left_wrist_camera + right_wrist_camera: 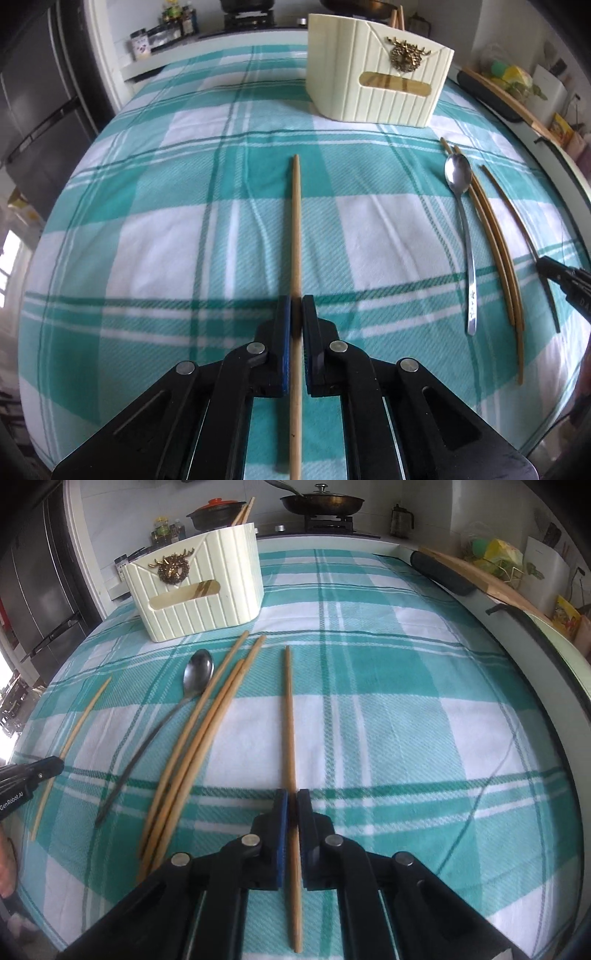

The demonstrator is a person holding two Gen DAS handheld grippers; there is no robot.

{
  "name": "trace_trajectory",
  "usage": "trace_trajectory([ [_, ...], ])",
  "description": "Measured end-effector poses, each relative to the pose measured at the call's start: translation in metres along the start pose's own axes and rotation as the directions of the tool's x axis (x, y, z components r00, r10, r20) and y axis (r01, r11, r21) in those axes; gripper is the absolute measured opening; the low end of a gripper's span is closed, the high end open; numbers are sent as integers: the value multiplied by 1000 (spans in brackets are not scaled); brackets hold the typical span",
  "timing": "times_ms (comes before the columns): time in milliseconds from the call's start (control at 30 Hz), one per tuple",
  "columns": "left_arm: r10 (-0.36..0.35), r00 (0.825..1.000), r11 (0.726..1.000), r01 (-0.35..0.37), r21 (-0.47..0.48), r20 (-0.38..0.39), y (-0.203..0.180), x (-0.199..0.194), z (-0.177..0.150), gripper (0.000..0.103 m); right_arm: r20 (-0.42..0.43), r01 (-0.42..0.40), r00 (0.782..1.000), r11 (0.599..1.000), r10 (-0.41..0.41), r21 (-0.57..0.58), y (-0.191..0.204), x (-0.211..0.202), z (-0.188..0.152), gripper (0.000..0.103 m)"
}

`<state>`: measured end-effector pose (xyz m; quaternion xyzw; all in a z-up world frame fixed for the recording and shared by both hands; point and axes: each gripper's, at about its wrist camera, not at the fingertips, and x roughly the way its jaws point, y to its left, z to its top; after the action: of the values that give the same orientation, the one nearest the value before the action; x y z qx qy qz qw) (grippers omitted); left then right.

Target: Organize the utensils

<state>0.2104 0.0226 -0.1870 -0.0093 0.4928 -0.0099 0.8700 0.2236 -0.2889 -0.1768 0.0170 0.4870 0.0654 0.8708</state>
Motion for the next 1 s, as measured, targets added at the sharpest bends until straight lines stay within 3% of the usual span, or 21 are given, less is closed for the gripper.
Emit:
trace_trajectory([
  [133, -25, 1000, 1000, 25, 1, 8, 7, -13, -20, 9, -1, -24, 1000, 1000, 24, 12, -11, -18, -22, 7],
  [200, -33, 999, 999, 33, 2, 21, 7, -16, -24, 32, 14, -29, 999, 999, 29, -15, -6, -21, -28, 12],
  [233, -28, 999, 1000, 28, 4, 34, 6, -16, -24, 52, 29, -27, 999, 999, 28, -27, -4, -22, -30, 26],
  [267, -16, 999, 1000, 16, 3, 47, 6, -16, -24, 62, 42, -22, 999, 999, 24, -35, -2, -22, -31, 47],
  [333, 0, 999, 1000, -1, 9, 54, 5, -13, -22, 64, 55, -2, 998, 999, 5, -52, 4, -19, -33, 56],
  [433, 9, 999, 1000, -10, 25, 40, 2, -5, -21, 73, 78, 45, 996, 993, -37, -108, 14, -14, -31, 57],
  [467, 24, 998, 999, -26, 29, 52, 1, -4, -22, 79, 80, 42, 996, 994, -34, -104, 14, -13, -29, 57],
  [767, 47, 998, 999, -47, 4, 39, 11, 5, -21, 102, 104, 36, 994, 993, -24, -113, 13, -10, -29, 61],
  [1000, 39, 998, 999, -40, 17, 41, 11, 6, -21, 102, 107, 40, 994, 992, -27, -119, 14, -10, -30, 62],
])
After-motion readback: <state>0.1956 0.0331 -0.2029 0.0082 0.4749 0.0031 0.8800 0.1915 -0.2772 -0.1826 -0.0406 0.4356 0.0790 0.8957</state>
